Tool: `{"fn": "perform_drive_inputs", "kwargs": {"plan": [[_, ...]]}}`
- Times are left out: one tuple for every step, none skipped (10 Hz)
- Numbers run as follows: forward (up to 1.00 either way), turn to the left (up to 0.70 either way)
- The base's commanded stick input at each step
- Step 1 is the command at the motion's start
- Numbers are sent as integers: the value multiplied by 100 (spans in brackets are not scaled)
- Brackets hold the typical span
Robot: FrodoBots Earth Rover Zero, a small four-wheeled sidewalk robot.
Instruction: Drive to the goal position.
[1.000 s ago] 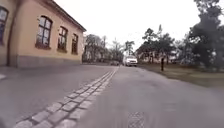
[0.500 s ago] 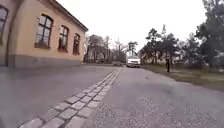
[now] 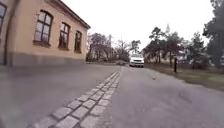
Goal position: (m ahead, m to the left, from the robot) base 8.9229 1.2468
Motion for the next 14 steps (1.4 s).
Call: {"fn": "perform_drive_inputs", "kwargs": {"plan": [[0, 0], [0, 0], [0, 0], [0, 0], [0, 0], [0, 0], [0, 0], [0, 0], [0, 0], [3, 0], [94, 0], [100, 0], [100, 0], [100, 0]]}}
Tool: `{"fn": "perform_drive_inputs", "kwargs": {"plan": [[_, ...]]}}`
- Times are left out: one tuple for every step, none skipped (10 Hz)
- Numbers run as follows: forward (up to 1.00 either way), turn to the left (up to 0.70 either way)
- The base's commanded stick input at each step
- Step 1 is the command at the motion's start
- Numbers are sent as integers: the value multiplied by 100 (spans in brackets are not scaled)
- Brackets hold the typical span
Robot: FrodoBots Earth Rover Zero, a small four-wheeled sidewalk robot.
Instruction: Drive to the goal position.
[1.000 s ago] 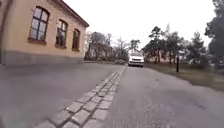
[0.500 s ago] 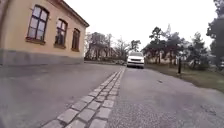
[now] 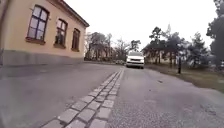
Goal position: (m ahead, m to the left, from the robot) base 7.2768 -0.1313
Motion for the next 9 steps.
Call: {"fn": "perform_drive_inputs", "kwargs": {"plan": [[48, 0], [7, 0], [0, 0], [0, 0], [0, -22], [0, -100], [0, -100], [0, -100], [0, -100]]}}
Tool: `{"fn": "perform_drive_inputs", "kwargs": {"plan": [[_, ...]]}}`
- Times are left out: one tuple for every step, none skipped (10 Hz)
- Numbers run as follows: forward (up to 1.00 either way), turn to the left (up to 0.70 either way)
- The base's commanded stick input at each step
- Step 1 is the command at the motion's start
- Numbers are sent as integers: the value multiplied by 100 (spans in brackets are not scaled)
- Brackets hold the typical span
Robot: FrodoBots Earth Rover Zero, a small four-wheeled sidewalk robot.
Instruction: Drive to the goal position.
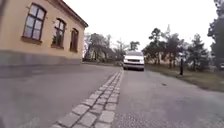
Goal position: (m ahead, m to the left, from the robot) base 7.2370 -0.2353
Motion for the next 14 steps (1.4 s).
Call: {"fn": "perform_drive_inputs", "kwargs": {"plan": [[0, -100], [0, -100], [0, -100], [0, -100], [0, -100], [0, -100], [0, -100], [0, -8], [0, 0], [0, 0], [0, 0], [0, 56], [0, 100], [0, 100]]}}
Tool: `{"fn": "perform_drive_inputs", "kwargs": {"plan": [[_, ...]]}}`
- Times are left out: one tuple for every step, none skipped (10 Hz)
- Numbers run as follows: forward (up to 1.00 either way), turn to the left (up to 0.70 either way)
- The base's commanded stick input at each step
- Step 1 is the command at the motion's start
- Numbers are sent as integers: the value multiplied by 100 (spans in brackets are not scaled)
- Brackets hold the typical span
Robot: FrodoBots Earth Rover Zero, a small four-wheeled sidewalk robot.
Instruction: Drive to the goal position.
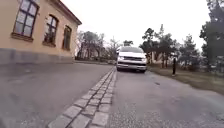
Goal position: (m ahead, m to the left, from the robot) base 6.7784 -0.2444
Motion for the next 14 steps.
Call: {"fn": "perform_drive_inputs", "kwargs": {"plan": [[0, 100], [0, 100], [0, 100], [0, 100], [0, 100], [0, 100], [0, 100], [0, 100], [0, 100], [0, 74], [0, 11], [0, 0], [53, 0], [97, 0]]}}
